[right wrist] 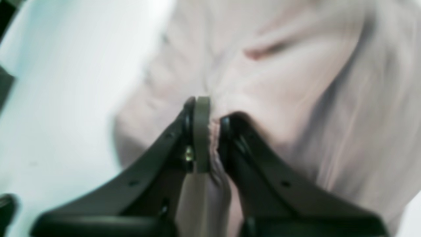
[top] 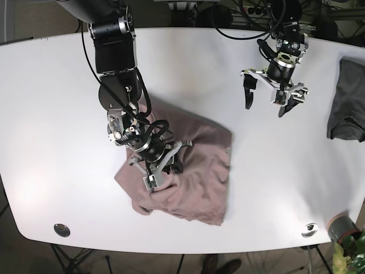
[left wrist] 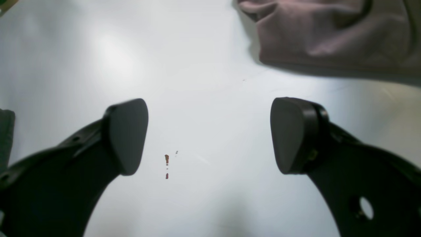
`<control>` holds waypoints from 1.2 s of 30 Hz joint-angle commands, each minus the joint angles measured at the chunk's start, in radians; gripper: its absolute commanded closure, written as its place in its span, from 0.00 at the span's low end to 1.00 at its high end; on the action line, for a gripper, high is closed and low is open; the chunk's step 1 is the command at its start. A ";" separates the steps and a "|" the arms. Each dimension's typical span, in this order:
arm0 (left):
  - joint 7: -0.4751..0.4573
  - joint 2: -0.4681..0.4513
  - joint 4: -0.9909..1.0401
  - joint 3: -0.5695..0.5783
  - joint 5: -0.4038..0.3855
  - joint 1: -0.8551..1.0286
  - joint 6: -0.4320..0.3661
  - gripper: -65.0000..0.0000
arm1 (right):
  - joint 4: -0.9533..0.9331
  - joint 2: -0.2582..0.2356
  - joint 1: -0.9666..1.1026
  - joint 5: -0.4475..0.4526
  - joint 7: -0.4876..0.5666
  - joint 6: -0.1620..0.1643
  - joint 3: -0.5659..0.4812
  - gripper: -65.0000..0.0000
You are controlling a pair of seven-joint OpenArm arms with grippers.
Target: Fold the T-shirt properly
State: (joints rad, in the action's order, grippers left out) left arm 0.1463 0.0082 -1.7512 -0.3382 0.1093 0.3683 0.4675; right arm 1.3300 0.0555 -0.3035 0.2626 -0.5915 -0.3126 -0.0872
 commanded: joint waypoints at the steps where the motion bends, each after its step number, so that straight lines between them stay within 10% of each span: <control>1: -0.026 -0.004 -0.034 0.001 -0.013 -0.004 -0.005 0.18 | 0.096 -0.021 -0.039 0.010 -0.002 0.000 -0.001 0.97; 36: -0.026 0.002 -0.155 0.324 -0.012 -0.061 -0.009 0.18 | 0.224 -0.271 -0.899 0.022 -0.138 -0.009 -0.128 0.97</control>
State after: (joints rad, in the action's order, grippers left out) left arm 0.1421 0.0078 -1.8828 -0.0147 0.1093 0.3195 0.4618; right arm 1.5387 -0.2096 -1.1366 0.2771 -0.7677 -0.3275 -0.2104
